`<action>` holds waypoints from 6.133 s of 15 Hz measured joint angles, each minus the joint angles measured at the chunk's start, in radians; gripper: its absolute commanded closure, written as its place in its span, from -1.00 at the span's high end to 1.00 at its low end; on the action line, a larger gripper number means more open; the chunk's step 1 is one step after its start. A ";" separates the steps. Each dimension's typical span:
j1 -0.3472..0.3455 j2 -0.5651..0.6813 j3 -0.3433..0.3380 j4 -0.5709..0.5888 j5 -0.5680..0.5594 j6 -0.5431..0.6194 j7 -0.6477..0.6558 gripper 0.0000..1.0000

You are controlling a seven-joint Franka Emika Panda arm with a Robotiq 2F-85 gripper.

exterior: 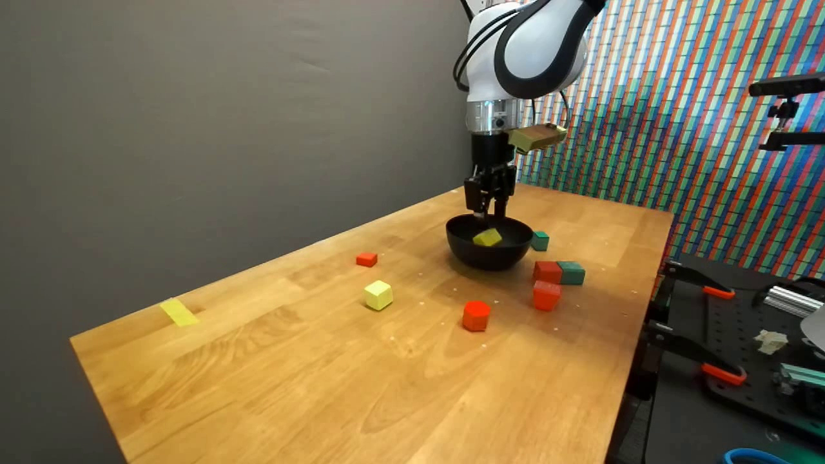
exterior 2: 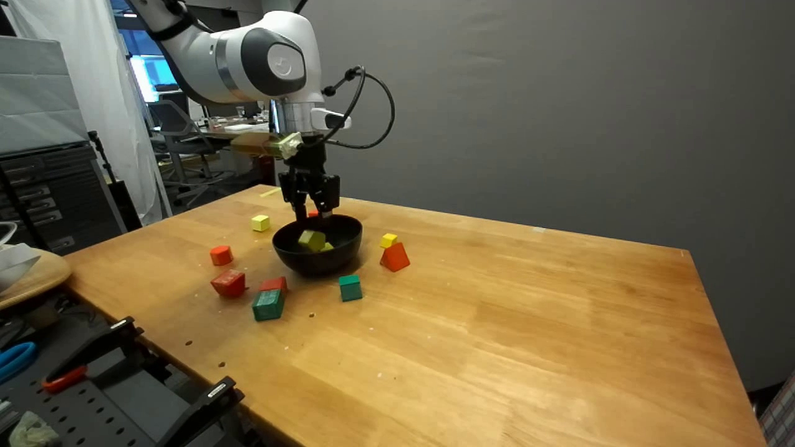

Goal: Put all the blocks in the bowl one at a time except the right yellow block

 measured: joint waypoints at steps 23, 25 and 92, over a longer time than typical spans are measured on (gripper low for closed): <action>0.113 0.122 0.085 0.276 -0.103 -0.030 -0.057 1.00; 0.115 0.217 0.082 0.379 -0.103 -0.015 -0.066 1.00; 0.153 -0.013 0.177 0.107 0.039 -0.007 -0.033 1.00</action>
